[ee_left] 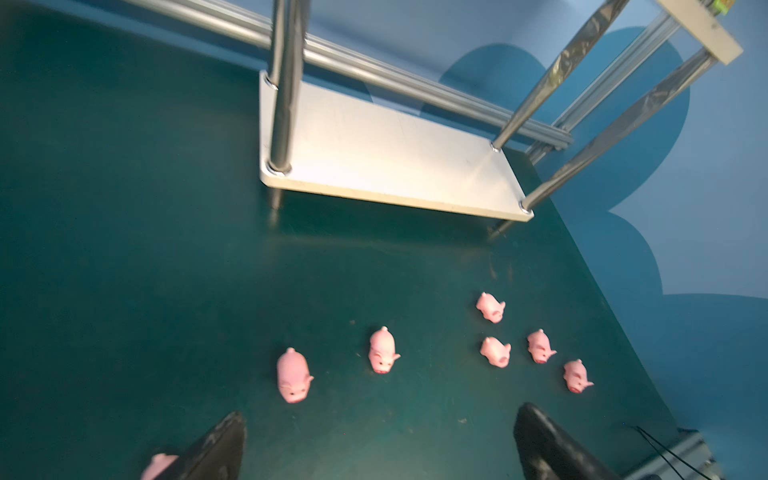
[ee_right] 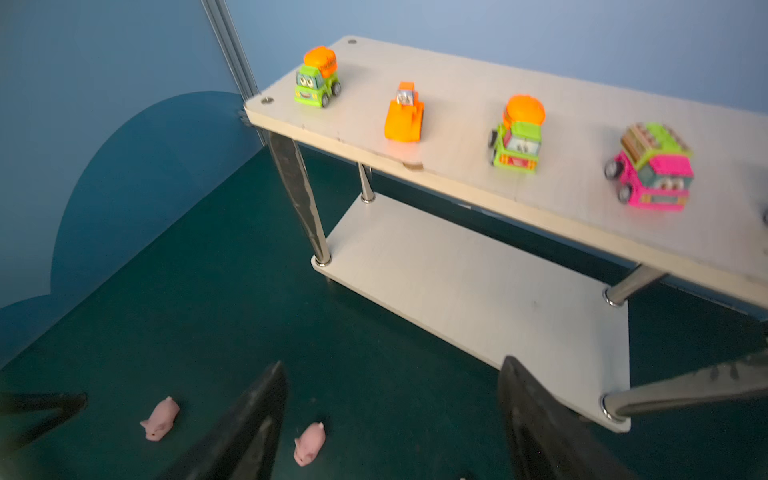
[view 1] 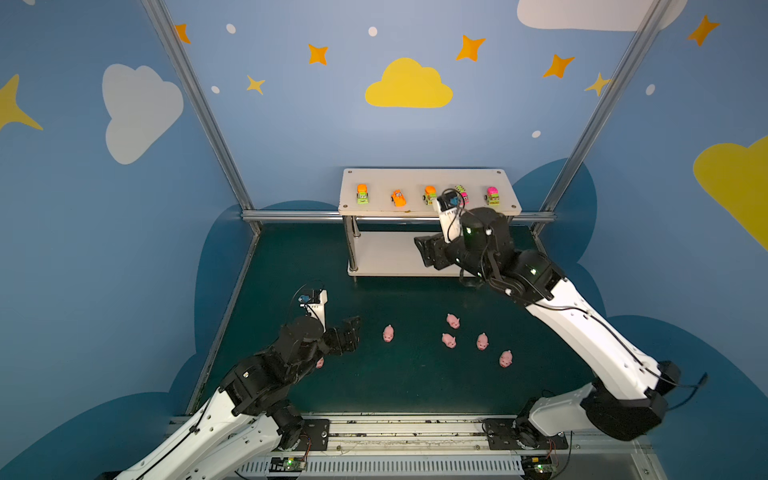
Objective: Place and organize the plastic toys onto the shelf
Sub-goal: 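Withdraw the right gripper down toward the pigs while left gripper moves forward, then lower the right gripper over a pink pig and close on it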
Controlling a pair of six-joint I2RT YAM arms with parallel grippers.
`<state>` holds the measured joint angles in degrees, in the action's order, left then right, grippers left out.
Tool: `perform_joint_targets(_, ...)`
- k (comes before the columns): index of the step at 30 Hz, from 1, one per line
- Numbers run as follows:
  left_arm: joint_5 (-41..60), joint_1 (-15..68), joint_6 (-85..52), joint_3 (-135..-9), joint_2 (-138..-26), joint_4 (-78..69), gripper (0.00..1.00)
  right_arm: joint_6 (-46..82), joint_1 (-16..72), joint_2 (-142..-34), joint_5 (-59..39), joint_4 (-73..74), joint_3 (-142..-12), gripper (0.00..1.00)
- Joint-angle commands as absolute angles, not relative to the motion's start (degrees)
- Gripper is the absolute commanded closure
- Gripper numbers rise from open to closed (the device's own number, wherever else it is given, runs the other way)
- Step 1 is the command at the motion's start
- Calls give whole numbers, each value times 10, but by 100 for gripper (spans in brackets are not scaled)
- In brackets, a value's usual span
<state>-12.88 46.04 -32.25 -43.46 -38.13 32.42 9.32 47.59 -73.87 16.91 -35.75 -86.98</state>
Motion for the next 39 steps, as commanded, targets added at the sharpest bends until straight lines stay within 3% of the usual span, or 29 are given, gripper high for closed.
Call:
perform_joint_targets(1, -115, 480, -348, -422, -412, 285, 0, 142, 476, -658, 182, -345, -764, 22)
perform_joint_targets(9, -92, 529, -358, -375, -529, 126, 0, 240, 473, -454, 156, -285, -451, 24)
perform_joint_targets(16, -107, 566, -342, -409, -645, 84, 0, 300, 463, -383, 167, -246, -305, 24)
perform_joint_targets(30, -186, 566, -294, -469, -739, 93, 0, 281, 333, -550, 42, -118, -295, 34)
perform_joint_targets(39, -171, 533, -265, -474, -768, 73, 0, 260, 284, -698, 4, -62, -340, 40)
